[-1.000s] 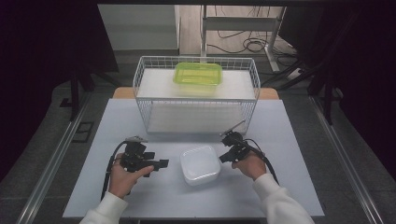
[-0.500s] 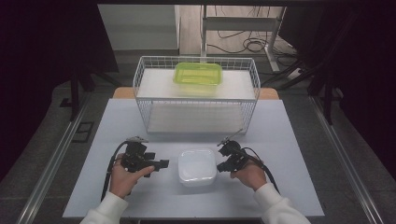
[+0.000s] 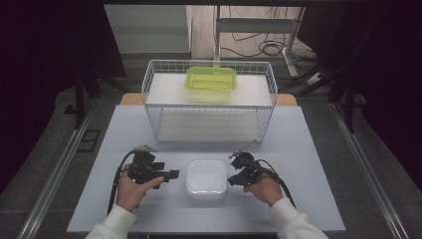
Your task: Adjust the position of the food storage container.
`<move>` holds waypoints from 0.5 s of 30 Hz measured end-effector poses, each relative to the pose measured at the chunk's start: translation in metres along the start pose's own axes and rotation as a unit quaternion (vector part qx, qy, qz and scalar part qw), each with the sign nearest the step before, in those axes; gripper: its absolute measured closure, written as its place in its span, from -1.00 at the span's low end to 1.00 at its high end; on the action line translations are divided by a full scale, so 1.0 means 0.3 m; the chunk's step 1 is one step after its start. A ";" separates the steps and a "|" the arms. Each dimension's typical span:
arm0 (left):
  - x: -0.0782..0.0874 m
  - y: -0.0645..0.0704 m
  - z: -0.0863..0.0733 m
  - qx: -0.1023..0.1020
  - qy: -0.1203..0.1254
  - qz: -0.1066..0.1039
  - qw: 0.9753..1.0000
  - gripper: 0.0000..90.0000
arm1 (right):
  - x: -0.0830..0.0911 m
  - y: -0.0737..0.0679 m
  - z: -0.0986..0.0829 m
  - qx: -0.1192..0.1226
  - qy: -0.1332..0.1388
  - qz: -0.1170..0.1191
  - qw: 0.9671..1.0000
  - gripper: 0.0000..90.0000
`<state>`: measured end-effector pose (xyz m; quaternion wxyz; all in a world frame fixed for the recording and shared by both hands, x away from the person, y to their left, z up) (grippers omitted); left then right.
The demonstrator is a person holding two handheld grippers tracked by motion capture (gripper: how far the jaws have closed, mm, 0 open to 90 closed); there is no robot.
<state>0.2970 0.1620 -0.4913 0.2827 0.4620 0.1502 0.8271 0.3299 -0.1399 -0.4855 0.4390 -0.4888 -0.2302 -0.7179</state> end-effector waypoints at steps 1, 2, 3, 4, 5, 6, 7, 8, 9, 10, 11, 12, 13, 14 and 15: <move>0.001 0.000 0.000 0.000 0.001 0.000 1.000 -0.45 | 0.009 0.005 -0.005 0.001 0.004 -0.009 1.000 0.98; 0.002 0.000 0.000 -0.001 0.002 0.001 1.000 -0.45 | 0.019 0.012 -0.011 0.000 0.009 -0.016 1.000 0.98; 0.003 0.000 -0.001 0.000 0.002 0.000 1.000 -0.45 | 0.031 0.019 -0.018 -0.007 0.017 -0.019 1.000 0.98; 0.004 0.001 -0.001 0.000 0.004 0.000 1.000 -0.45 | 0.045 0.028 -0.027 -0.013 0.028 -0.021 0.999 0.98; 0.005 0.002 -0.001 0.001 0.008 0.000 1.000 -0.45 | 0.060 0.039 -0.036 -0.019 0.040 -0.023 0.999 0.97; 0.008 0.004 0.000 0.002 0.015 -0.002 1.000 -0.44 | 0.075 0.051 -0.046 -0.025 0.051 -0.024 0.998 0.95; 0.012 0.006 0.001 0.002 0.020 -0.005 1.000 -0.43 | 0.090 0.062 -0.057 -0.034 0.063 -0.023 0.997 0.89; 0.015 0.009 0.003 0.005 0.024 -0.009 1.000 -0.43 | 0.105 0.071 -0.067 -0.041 0.078 -0.022 0.996 0.80; 0.018 0.010 0.004 0.008 0.028 -0.011 1.000 -0.43 | 0.119 0.080 -0.078 -0.050 0.095 -0.019 0.994 0.67; 0.018 0.010 0.004 0.008 0.028 -0.011 1.000 -0.43 | 0.130 0.089 -0.088 -0.059 0.116 -0.019 0.991 0.49; 0.020 0.012 0.005 0.010 0.031 -0.014 0.999 -0.43 | 0.130 0.089 -0.088 -0.059 0.116 -0.019 0.991 0.49; 0.021 0.014 0.006 0.013 0.032 -0.016 0.999 -0.44 | 0.151 0.102 -0.109 -0.087 0.156 -0.010 0.984 0.20; 0.022 0.014 0.006 0.014 0.031 -0.018 0.999 -0.44 | 0.158 0.108 -0.120 -0.098 0.173 -0.002 0.980 0.12; 0.020 0.015 0.006 0.014 0.028 -0.020 0.999 -0.44 | 0.161 0.111 -0.130 -0.113 0.192 0.004 0.975 0.04; 0.018 0.015 0.006 0.015 0.027 -0.021 0.999 -0.44 | 0.162 0.114 -0.138 -0.121 0.203 0.009 0.972 -0.02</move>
Point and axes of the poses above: each handheld gripper's, and its own axes: x roughly backward along the jaws, z roughly out of its top, y roughly to its right, the point moved 2 cm from there along -x, roughly forward along the jaws, and after that the axes turned 11 degrees about x, right-handed, at the moved point
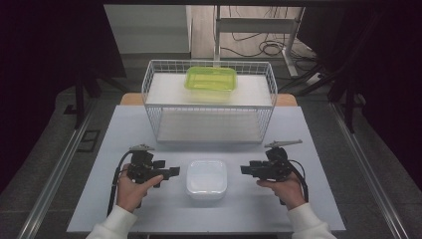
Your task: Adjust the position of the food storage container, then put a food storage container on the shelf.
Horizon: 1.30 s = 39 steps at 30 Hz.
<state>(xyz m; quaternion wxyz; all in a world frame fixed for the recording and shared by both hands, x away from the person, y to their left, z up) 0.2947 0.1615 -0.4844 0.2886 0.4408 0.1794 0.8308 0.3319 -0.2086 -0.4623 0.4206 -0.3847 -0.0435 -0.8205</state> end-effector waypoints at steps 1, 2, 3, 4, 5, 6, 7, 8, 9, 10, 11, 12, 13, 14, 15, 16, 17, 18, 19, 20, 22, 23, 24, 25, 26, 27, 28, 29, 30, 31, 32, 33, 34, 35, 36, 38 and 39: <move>-0.002 0.001 0.000 0.002 -0.002 -0.002 1.000 -0.44 | 0.000 0.005 -0.008 -0.007 0.007 0.005 1.000 -0.09; -0.003 0.001 -0.001 0.001 -0.003 -0.003 1.000 -0.44 | 0.001 0.008 -0.014 -0.010 0.008 0.006 1.000 -0.13; -0.004 0.001 -0.001 0.002 -0.005 -0.004 1.000 -0.44 | 0.003 0.010 -0.019 -0.011 0.013 0.005 1.000 -0.17; -0.004 0.001 0.000 0.003 -0.005 -0.004 1.000 -0.44 | 0.004 0.012 -0.022 -0.013 0.019 0.006 1.000 -0.21; -0.004 0.001 0.000 0.003 -0.005 -0.004 1.000 -0.44 | 0.004 0.014 -0.025 -0.018 0.023 0.009 1.000 -0.24; -0.003 -0.001 0.001 0.005 -0.006 -0.005 1.000 -0.44 | 0.004 0.014 -0.027 -0.021 0.027 0.011 0.999 -0.27; -0.003 -0.002 0.001 0.006 -0.005 -0.005 1.000 -0.44 | 0.003 0.015 -0.028 -0.021 0.029 0.011 0.999 -0.29; -0.003 -0.002 0.001 0.006 -0.005 -0.005 1.000 -0.44 | 0.003 0.015 -0.028 -0.020 0.030 0.011 0.999 -0.30; -0.002 -0.005 0.002 0.005 -0.005 -0.003 1.000 -0.44 | 0.002 0.016 -0.029 -0.021 0.032 0.012 0.999 -0.31; -0.002 -0.005 0.002 0.005 -0.005 -0.003 1.000 -0.44 | 0.002 0.016 -0.029 -0.021 0.032 0.012 0.999 -0.31; -0.002 -0.005 0.001 0.005 -0.005 -0.002 1.000 -0.44 | 0.001 0.016 -0.029 -0.022 0.034 0.014 0.999 -0.31; -0.002 -0.004 0.001 0.005 -0.006 -0.003 1.000 -0.44 | -0.004 0.014 -0.032 -0.021 0.033 0.018 0.999 -0.32; -0.003 -0.003 0.000 0.006 -0.006 -0.003 1.000 -0.44 | -0.005 0.012 -0.032 -0.020 0.032 0.019 0.999 -0.32; -0.003 -0.002 0.000 0.006 -0.006 -0.004 1.000 -0.44 | -0.008 0.010 -0.033 -0.018 0.032 0.020 0.999 -0.32; -0.004 -0.001 0.000 0.007 -0.006 -0.005 1.000 -0.44 | -0.011 0.008 -0.034 -0.015 0.030 0.020 0.999 -0.32; -0.004 -0.001 0.000 0.007 -0.006 -0.005 1.000 -0.44 | -0.015 0.007 -0.035 -0.013 0.028 0.020 0.999 -0.32; -0.004 0.000 0.000 0.008 -0.007 -0.006 1.000 -0.44 | -0.017 0.004 -0.035 -0.014 0.027 0.022 0.999 -0.32; -0.003 0.000 0.000 0.008 -0.007 -0.006 1.000 -0.44 | -0.020 0.003 -0.035 -0.013 0.027 0.023 0.999 -0.32; -0.003 0.000 0.000 0.009 -0.007 -0.006 1.000 -0.44 | -0.021 0.002 -0.035 -0.012 0.026 0.024 0.999 -0.32; -0.003 0.000 0.000 0.009 -0.007 -0.006 1.000 -0.44 | -0.022 0.001 -0.035 -0.008 0.024 0.025 0.999 -0.32; -0.005 -0.001 -0.001 0.011 -0.009 -0.009 1.000 -0.45 | -0.025 -0.002 -0.034 -0.001 0.022 0.025 0.999 -0.33; -0.007 0.000 -0.001 0.014 -0.011 -0.010 1.000 -0.45 | -0.026 -0.003 -0.034 0.000 0.021 0.025 0.999 -0.33; -0.009 0.001 -0.001 0.016 -0.013 -0.012 1.000 -0.45 | -0.029 -0.004 -0.034 0.002 0.019 0.025 0.999 -0.33; -0.009 0.001 -0.001 0.016 -0.013 -0.012 1.000 -0.45 | -0.029 -0.004 -0.034 0.002 0.019 0.025 0.999 -0.33; -0.012 0.001 -0.001 0.017 -0.015 -0.014 1.000 -0.45 | -0.031 -0.005 -0.034 0.003 0.017 0.024 1.000 -0.33; -0.016 0.002 -0.002 0.020 -0.017 -0.016 1.000 -0.45 | -0.037 -0.008 -0.035 0.006 0.014 0.022 1.000 -0.33; -0.016 0.002 -0.002 0.020 -0.017 -0.016 1.000 -0.45 | -0.037 -0.008 -0.035 0.006 0.014 0.022 1.000 -0.33; -0.020 0.000 -0.004 0.020 -0.020 -0.015 0.999 -0.45 | -0.041 -0.009 -0.036 0.010 0.012 0.023 1.000 -0.33; -0.020 0.000 -0.004 0.020 -0.020 -0.015 0.999 -0.45 | -0.041 -0.009 -0.036 0.011 0.011 0.023 1.000 -0.33; -0.023 0.000 -0.006 0.021 -0.021 -0.012 0.999 -0.46 | -0.044 -0.009 -0.036 0.013 0.010 0.022 1.000 -0.33; -0.023 0.000 -0.006 0.021 -0.021 -0.012 0.999 -0.46 | -0.044 -0.009 -0.036 0.013 0.010 0.022 1.000 -0.33; -0.024 0.002 -0.006 0.024 -0.021 -0.014 0.999 -0.46 | -0.047 -0.010 -0.036 0.016 0.008 0.021 1.000 -0.33; -0.025 0.004 -0.005 0.025 -0.020 -0.018 0.999 -0.46 | -0.048 -0.011 -0.036 0.015 0.007 0.022 1.000 -0.33; -0.025 0.004 -0.005 0.025 -0.020 -0.018 0.999 -0.46 | -0.050 -0.011 -0.036 0.015 0.007 0.022 1.000 -0.33; -0.027 0.005 -0.004 0.027 -0.021 -0.024 0.999 -0.46 | -0.050 -0.011 -0.036 0.015 0.007 0.022 1.000 -0.33; -0.032 0.006 -0.005 0.030 -0.024 -0.030 0.999 -0.46 | -0.055 -0.012 -0.035 0.012 0.004 0.023 1.000 -0.32; -0.038 0.007 -0.006 0.036 -0.024 -0.033 0.999 -0.46 | -0.064 -0.015 -0.035 0.009 0.001 0.028 1.000 -0.31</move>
Point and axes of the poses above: each handheld gripper's, and its own axes: x roughly backward along the jaws, z roughly out of its top, y roughly to its right, the point moved 2 cm from there along -x, roughly forward along the jaws, and after that the axes turned 11 degrees about x, right-handed, at the moved point
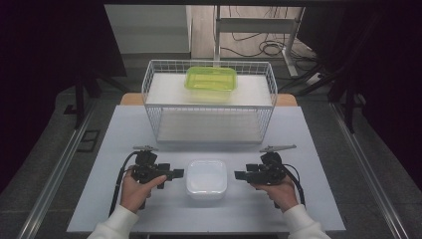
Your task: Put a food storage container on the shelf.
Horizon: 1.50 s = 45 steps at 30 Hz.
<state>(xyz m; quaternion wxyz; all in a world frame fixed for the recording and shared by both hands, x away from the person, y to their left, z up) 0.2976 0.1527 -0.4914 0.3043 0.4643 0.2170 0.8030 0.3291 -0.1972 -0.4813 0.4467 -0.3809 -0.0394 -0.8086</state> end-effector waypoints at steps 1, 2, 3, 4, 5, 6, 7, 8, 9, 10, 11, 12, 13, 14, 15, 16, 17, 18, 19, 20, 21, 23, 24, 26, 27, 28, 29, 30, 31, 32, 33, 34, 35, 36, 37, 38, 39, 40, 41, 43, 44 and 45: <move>0.000 0.000 0.000 0.000 0.000 0.000 1.000 -0.45 | 0.000 0.000 0.000 0.000 0.000 0.000 1.000 -0.31; -0.004 -0.002 -0.001 0.005 0.000 -0.004 1.000 -0.45 | -0.003 -0.001 0.000 0.000 -0.001 0.002 1.000 -0.31; -0.008 -0.004 -0.001 0.011 -0.002 -0.009 1.000 -0.43 | -0.012 -0.003 0.000 -0.003 -0.002 0.004 1.000 -0.30; -0.017 -0.010 -0.003 0.021 -0.006 -0.018 1.000 -0.43 | -0.015 -0.005 0.000 -0.006 -0.003 0.006 1.000 -0.30; -0.017 -0.010 -0.003 0.021 -0.006 -0.018 1.000 -0.42 | -0.015 -0.005 0.000 -0.006 -0.003 0.006 1.000 -0.30; -0.027 -0.015 -0.006 0.035 -0.013 -0.030 0.999 -0.40 | -0.023 -0.006 0.000 -0.016 0.001 0.011 1.000 -0.27; -0.027 -0.015 -0.006 0.035 -0.013 -0.030 0.999 -0.38 | -0.023 -0.006 0.000 -0.016 0.001 0.011 1.000 -0.27; -0.040 -0.021 -0.010 0.051 -0.021 -0.046 0.997 -0.36 | -0.030 -0.005 -0.002 -0.029 0.006 0.025 0.999 -0.23; -0.040 -0.021 -0.010 0.051 -0.021 -0.046 0.997 -0.35 | -0.030 -0.005 -0.002 -0.029 0.006 0.025 0.999 -0.23; -0.050 -0.031 -0.013 0.060 -0.028 -0.053 0.996 -0.33 | -0.038 -0.003 -0.003 -0.038 0.010 0.032 0.999 -0.21; -0.050 -0.031 -0.013 0.060 -0.028 -0.053 0.996 -0.31 | -0.038 -0.003 -0.003 -0.038 0.010 0.032 0.999 -0.21; -0.054 -0.035 -0.014 0.069 -0.030 -0.058 0.995 -0.31 | -0.040 -0.002 -0.003 -0.041 0.011 0.034 0.999 -0.20; -0.059 -0.040 -0.014 0.074 -0.031 -0.062 0.995 -0.29 | -0.048 0.000 -0.003 -0.047 0.013 0.040 0.998 -0.16; -0.062 -0.041 -0.013 0.074 -0.032 -0.063 0.995 -0.29 | -0.050 0.000 -0.003 -0.051 0.013 0.043 0.998 -0.15; -0.062 -0.041 -0.013 0.074 -0.032 -0.063 0.995 -0.28 | -0.050 0.000 -0.003 -0.051 0.013 0.043 0.998 -0.15; -0.068 -0.042 -0.013 0.078 -0.034 -0.068 0.994 -0.26 | -0.058 -0.001 -0.002 -0.056 0.014 0.051 0.997 -0.11; -0.068 -0.042 -0.013 0.078 -0.034 -0.068 0.994 -0.25 | -0.058 -0.001 -0.002 -0.056 0.014 0.051 0.997 -0.11; -0.075 -0.043 -0.015 0.082 -0.038 -0.075 0.993 -0.23 | -0.065 -0.002 -0.002 -0.060 0.012 0.056 0.997 -0.09; -0.075 -0.043 -0.015 0.082 -0.038 -0.075 0.993 -0.21 | -0.065 -0.002 -0.002 -0.060 0.012 0.056 0.997 -0.09; -0.081 -0.044 -0.015 0.087 -0.040 -0.081 0.992 -0.21 | -0.069 -0.002 -0.003 -0.063 0.013 0.056 0.996 -0.08; -0.085 -0.046 -0.016 0.092 -0.040 -0.088 0.991 -0.16 | -0.073 -0.002 -0.004 -0.067 0.011 0.059 0.996 -0.06; -0.092 -0.054 -0.019 0.107 -0.041 -0.105 0.988 -0.02 | -0.081 -0.001 -0.006 -0.070 0.008 0.061 0.996 -0.04; -0.097 -0.060 -0.021 0.113 -0.045 -0.108 0.987 -0.02 | -0.083 -0.002 -0.007 -0.073 0.006 0.063 0.995 -0.03; -0.103 -0.065 -0.024 0.118 -0.051 -0.115 0.985 0.09 | -0.093 -0.002 -0.008 -0.079 0.003 0.068 0.995 0.00; -0.103 -0.065 -0.024 0.118 -0.051 -0.115 0.985 0.11 | -0.093 -0.002 -0.008 -0.079 0.003 0.068 0.995 0.00; -0.105 -0.067 -0.025 0.121 -0.053 -0.122 0.984 0.15 | -0.100 -0.001 -0.010 -0.083 0.001 0.070 0.994 0.03; -0.107 -0.069 -0.026 0.123 -0.054 -0.125 0.983 0.18 | -0.102 -0.001 -0.010 -0.085 0.000 0.072 0.994 0.03; -0.109 -0.070 -0.027 0.127 -0.055 -0.129 0.982 0.22 | -0.105 0.000 -0.011 -0.087 -0.001 0.075 0.993 0.05; -0.109 -0.070 -0.027 0.127 -0.055 -0.129 0.982 0.26 | -0.105 0.000 -0.011 -0.087 -0.001 0.075 0.993 0.05; -0.111 -0.072 -0.029 0.125 -0.061 -0.130 0.982 0.30 | -0.113 0.001 -0.013 -0.092 -0.001 0.081 0.992 0.08; -0.111 -0.072 -0.029 0.125 -0.061 -0.130 0.982 0.33 | -0.113 0.001 -0.013 -0.092 -0.001 0.081 0.992 0.08; -0.112 -0.070 -0.030 0.125 -0.063 -0.136 0.981 0.38 | -0.120 -0.001 -0.014 -0.098 -0.002 0.090 0.991 0.12; -0.112 -0.070 -0.030 0.125 -0.063 -0.136 0.981 0.42 | -0.120 -0.001 -0.014 -0.098 -0.002 0.090 0.991 0.12; -0.113 -0.070 -0.031 0.125 -0.067 -0.143 0.980 0.48 | -0.128 -0.004 -0.016 -0.108 -0.001 0.102 0.989 0.18; -0.113 -0.070 -0.031 0.125 -0.067 -0.143 0.980 0.49 | -0.128 -0.004 -0.016 -0.108 -0.001 0.102 0.989 0.18; -0.114 -0.069 -0.032 0.126 -0.066 -0.143 0.980 0.49 | -0.130 -0.003 -0.018 -0.113 0.000 0.108 0.988 0.22; -0.112 -0.069 -0.031 0.127 -0.068 -0.144 0.979 0.50 | -0.133 -0.004 -0.020 -0.125 0.001 0.119 0.985 0.30; -0.108 -0.070 -0.031 0.130 -0.067 -0.147 0.978 0.56 | -0.138 -0.002 -0.024 -0.136 0.001 0.124 0.983 0.38; -0.107 -0.070 -0.032 0.132 -0.066 -0.147 0.978 0.58 | -0.139 0.000 -0.025 -0.141 0.003 0.126 0.982 0.41; -0.107 -0.069 -0.033 0.134 -0.065 -0.146 0.978 0.58 | -0.137 0.001 -0.026 -0.146 0.003 0.128 0.981 0.45; -0.105 -0.068 -0.033 0.133 -0.067 -0.145 0.978 0.59 | -0.133 0.005 -0.027 -0.157 0.008 0.129 0.979 0.50; -0.103 -0.067 -0.035 0.131 -0.068 -0.145 0.978 0.59 | -0.133 0.005 -0.028 -0.161 0.010 0.130 0.978 0.52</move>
Point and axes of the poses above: each handheld gripper's, and its own axes: x roughly backward along the jaws, z roughly out of its top, y roughly to its right, the point moved 2 cm from there along -x, roughly forward along the jaws, and after that the axes turned 11 degrees about x, right-handed, at the moved point
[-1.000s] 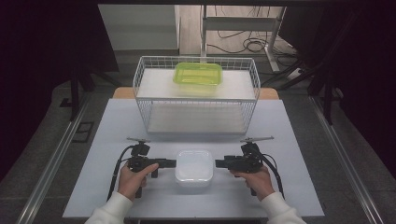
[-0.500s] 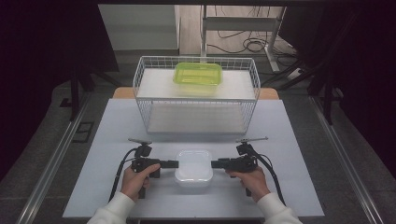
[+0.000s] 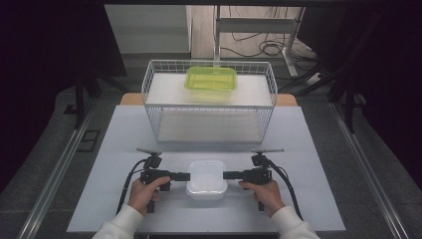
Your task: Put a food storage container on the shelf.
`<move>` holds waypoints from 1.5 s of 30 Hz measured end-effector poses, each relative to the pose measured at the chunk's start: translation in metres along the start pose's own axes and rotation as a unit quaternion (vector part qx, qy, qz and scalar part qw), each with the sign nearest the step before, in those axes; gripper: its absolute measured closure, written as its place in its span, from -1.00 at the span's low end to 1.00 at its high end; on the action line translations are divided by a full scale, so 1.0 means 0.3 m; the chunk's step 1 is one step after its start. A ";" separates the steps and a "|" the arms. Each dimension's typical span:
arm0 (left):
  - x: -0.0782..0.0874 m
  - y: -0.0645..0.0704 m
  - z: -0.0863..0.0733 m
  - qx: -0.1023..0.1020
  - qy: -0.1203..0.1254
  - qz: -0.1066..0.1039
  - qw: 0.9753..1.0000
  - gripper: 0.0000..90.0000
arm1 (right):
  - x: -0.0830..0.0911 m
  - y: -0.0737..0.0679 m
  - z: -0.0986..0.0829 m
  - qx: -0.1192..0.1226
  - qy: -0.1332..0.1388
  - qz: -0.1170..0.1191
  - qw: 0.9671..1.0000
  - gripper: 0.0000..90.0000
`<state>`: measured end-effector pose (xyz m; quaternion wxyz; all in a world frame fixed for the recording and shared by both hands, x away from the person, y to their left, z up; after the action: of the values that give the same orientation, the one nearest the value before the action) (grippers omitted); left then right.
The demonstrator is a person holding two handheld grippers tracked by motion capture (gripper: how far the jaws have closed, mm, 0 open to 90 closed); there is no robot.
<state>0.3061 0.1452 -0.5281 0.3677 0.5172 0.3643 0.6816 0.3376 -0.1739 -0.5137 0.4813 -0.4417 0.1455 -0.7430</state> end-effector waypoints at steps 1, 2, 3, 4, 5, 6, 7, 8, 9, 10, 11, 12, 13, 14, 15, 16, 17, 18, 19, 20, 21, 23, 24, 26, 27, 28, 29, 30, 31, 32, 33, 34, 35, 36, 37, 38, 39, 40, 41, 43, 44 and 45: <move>-0.001 0.003 -0.002 0.005 0.005 -0.002 1.000 0.60 | 0.002 -0.001 -0.001 -0.005 0.001 0.000 1.000 0.53; 0.003 0.002 -0.003 0.006 0.001 -0.004 1.000 0.61 | 0.003 -0.003 -0.002 -0.007 0.001 0.001 1.000 0.54; 0.003 0.003 -0.005 0.010 0.006 -0.010 1.000 0.63 | 0.005 -0.004 -0.002 -0.006 0.001 0.000 1.000 0.55; 0.006 0.003 -0.007 0.011 0.003 -0.015 1.000 0.64 | 0.007 -0.005 -0.003 -0.005 0.002 -0.001 1.000 0.56; 0.007 0.005 -0.010 0.013 0.007 -0.019 1.000 0.66 | 0.008 -0.007 -0.004 -0.004 0.004 -0.001 1.000 0.57; 0.007 0.005 -0.010 0.013 0.007 -0.019 1.000 0.67 | 0.008 -0.007 -0.004 -0.004 0.004 -0.001 1.000 0.57; 0.011 0.008 -0.013 0.010 0.006 -0.024 1.000 0.69 | 0.012 -0.010 -0.005 -0.003 0.004 -0.003 1.000 0.58; 0.011 0.008 -0.013 0.010 0.006 -0.024 1.000 0.69 | 0.012 -0.010 -0.005 -0.003 0.004 -0.003 1.000 0.58; 0.013 0.012 -0.013 0.010 0.006 -0.024 1.000 0.69 | 0.013 -0.012 -0.005 -0.001 0.005 -0.004 1.000 0.58; 0.015 0.016 -0.015 0.009 0.010 -0.027 1.000 0.72 | 0.017 -0.016 -0.006 0.002 0.008 -0.006 1.000 0.60; 0.017 0.019 -0.016 0.010 0.010 -0.028 1.000 0.73 | 0.019 -0.018 -0.006 0.007 0.009 -0.010 1.000 0.61; 0.019 0.021 -0.016 0.008 0.012 -0.027 1.000 0.75 | 0.021 -0.021 -0.006 0.010 0.012 -0.010 1.000 0.62; 0.021 0.021 -0.016 0.007 0.014 -0.025 1.000 0.77 | 0.025 -0.024 -0.005 0.014 0.014 -0.009 1.000 0.65; 0.023 0.022 -0.016 0.003 0.016 -0.018 1.000 0.79 | 0.027 -0.025 -0.004 0.017 0.016 -0.007 1.000 0.68; 0.023 0.022 -0.016 0.003 0.016 -0.018 1.000 0.80 | 0.030 -0.027 -0.003 0.019 0.019 -0.003 1.000 0.71; 0.024 0.022 -0.016 0.000 0.017 -0.013 1.000 0.80 | 0.032 -0.031 -0.002 0.021 0.021 -0.001 1.000 0.73; 0.023 0.025 -0.016 -0.005 0.017 -0.013 1.000 0.80 | 0.034 -0.033 0.000 0.023 0.021 -0.003 1.000 0.73; 0.022 0.028 -0.016 -0.008 0.017 -0.013 1.000 0.80 | 0.035 -0.032 0.001 0.024 0.020 -0.003 1.000 0.73; 0.023 0.029 -0.016 -0.010 0.017 -0.013 1.000 0.80 | 0.036 -0.030 0.002 0.024 0.020 -0.003 1.000 0.73; 0.023 0.029 -0.016 -0.010 0.017 -0.013 1.000 0.80 | 0.036 -0.030 0.002 0.024 0.020 -0.003 1.000 0.73; 0.023 0.033 -0.016 -0.015 0.016 -0.012 1.000 0.80 | 0.037 -0.031 0.002 0.028 0.020 -0.005 0.999 0.74; 0.024 0.034 -0.016 -0.017 0.017 -0.012 1.000 0.80 | 0.038 -0.031 0.002 0.030 0.019 -0.006 0.999 0.74; 0.026 0.036 -0.015 -0.021 0.016 -0.011 1.000 0.80 | 0.038 -0.031 0.002 0.030 0.019 -0.006 0.999 0.74; 0.031 0.046 -0.015 -0.026 0.019 -0.012 0.999 0.80 | 0.040 -0.035 0.004 0.035 0.021 -0.005 0.999 0.74; 0.032 0.048 -0.015 -0.027 0.022 -0.014 0.999 0.80 | 0.042 -0.037 0.005 0.036 0.022 -0.004 0.999 0.74; 0.034 0.050 -0.016 -0.029 0.022 -0.014 0.999 0.80 | 0.045 -0.039 0.007 0.037 0.023 -0.003 0.999 0.74; 0.034 0.050 -0.016 -0.029 0.022 -0.014 0.999 0.80 | 0.047 -0.041 0.008 0.040 0.025 -0.003 0.999 0.74; 0.036 0.053 -0.016 -0.031 0.023 -0.013 0.999 0.80 | 0.047 -0.041 0.008 0.040 0.025 -0.003 0.999 0.74; 0.038 0.058 -0.016 -0.035 0.025 -0.010 0.999 0.80 | 0.048 -0.045 0.010 0.041 0.026 -0.002 0.999 0.74; 0.041 0.062 -0.015 -0.039 0.025 -0.008 0.999 0.80 | 0.051 -0.048 0.011 0.042 0.028 -0.001 0.999 0.75; 0.043 0.069 -0.015 -0.043 0.028 -0.007 0.999 0.80 | 0.052 -0.049 0.012 0.042 0.029 -0.001 0.999 0.75; 0.044 0.072 -0.015 -0.046 0.029 -0.007 0.998 0.80 | 0.054 -0.050 0.013 0.043 0.029 0.000 0.999 0.75; 0.045 0.074 -0.015 -0.048 0.029 -0.006 0.998 0.80 | 0.055 -0.052 0.014 0.046 0.031 -0.001 0.998 0.75; 0.046 0.075 -0.015 -0.050 0.030 -0.005 0.998 0.80 | 0.057 -0.053 0.015 0.047 0.032 0.000 0.998 0.75; 0.046 0.075 -0.015 -0.050 0.030 -0.005 0.998 0.80 | 0.057 -0.053 0.015 0.047 0.032 0.000 0.998 0.75; 0.046 0.077 -0.015 -0.051 0.032 -0.003 0.998 0.80 | 0.059 -0.057 0.017 0.048 0.032 0.001 0.998 0.75; 0.046 0.078 -0.015 -0.052 0.032 -0.002 0.998 0.80 | 0.059 -0.057 0.017 0.048 0.032 0.001 0.998 0.75; 0.047 0.079 -0.015 -0.053 0.032 -0.001 0.998 0.80 | 0.060 -0.059 0.018 0.048 0.032 0.001 0.998 0.76; 0.049 0.081 -0.014 -0.055 0.033 -0.001 0.998 0.80 | 0.061 -0.061 0.019 0.050 0.034 0.001 0.998 0.76; 0.049 0.086 -0.015 -0.058 0.036 -0.001 0.998 0.80 | 0.063 -0.063 0.021 0.051 0.035 0.000 0.998 0.76; 0.050 0.088 -0.015 -0.060 0.034 -0.001 0.998 0.80 | 0.064 -0.064 0.022 0.052 0.034 0.000 0.998 0.76; 0.050 0.088 -0.015 -0.060 0.034 -0.001 0.998 0.80 | 0.064 -0.064 0.022 0.052 0.034 0.000 0.998 0.76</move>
<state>0.2956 0.1456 -0.4992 0.3859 0.4701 0.3355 0.7194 0.3287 -0.1793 -0.4876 0.4987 -0.3902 0.1231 -0.7641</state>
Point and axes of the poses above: each handheld gripper's, and its own axes: x roughly backward along the jaws, z roughly out of its top, y roughly to its right, the point moved 2 cm from there along -x, roughly forward along the jaws, and after that the axes turned 11 degrees about x, right-handed, at the moved point
